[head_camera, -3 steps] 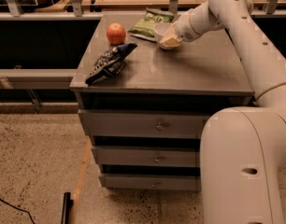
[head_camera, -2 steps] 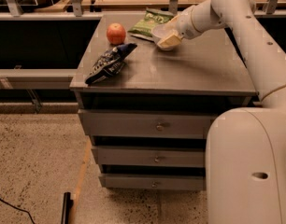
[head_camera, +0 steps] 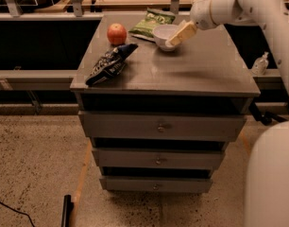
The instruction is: Move white bowl near green jalapeno chip bag
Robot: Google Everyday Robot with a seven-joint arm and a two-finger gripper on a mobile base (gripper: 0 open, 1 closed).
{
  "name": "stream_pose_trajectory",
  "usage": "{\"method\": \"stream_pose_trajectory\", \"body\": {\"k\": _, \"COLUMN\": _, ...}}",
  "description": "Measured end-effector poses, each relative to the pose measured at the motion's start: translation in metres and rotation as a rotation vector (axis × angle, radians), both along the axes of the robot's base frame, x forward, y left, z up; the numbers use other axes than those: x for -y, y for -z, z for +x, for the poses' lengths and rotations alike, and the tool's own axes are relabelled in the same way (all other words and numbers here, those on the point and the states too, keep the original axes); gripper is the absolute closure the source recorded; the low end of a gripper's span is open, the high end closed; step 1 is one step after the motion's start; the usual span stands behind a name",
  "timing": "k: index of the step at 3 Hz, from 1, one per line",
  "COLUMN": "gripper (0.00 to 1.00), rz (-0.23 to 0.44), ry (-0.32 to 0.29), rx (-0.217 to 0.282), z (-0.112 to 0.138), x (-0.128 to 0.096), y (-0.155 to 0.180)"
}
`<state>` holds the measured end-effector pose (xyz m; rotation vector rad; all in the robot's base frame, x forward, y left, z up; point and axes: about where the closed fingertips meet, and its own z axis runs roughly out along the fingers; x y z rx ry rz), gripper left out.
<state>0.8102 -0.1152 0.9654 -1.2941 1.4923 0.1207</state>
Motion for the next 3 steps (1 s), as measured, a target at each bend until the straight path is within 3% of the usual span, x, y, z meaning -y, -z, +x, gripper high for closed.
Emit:
{"method": "stream_pose_trajectory", "body": {"k": 1, "gripper": 0.00, "rz": 0.114, "ry": 0.032, "rx": 0.022, "z": -0.034, "x": 0.034, "y": -0.023}}
{"method": "stream_pose_trajectory", "body": {"k": 2, "gripper": 0.00, "rz": 0.198, "ry": 0.159, "rx": 0.053, "z": -0.081, "x": 0.090, "y": -0.048}}
{"method": "stream_pose_trajectory", "body": {"k": 3, "gripper": 0.00, "rz": 0.202, "ry": 0.274, "rx": 0.051, "z": -0.095, "x": 0.141, "y": -0.023}}
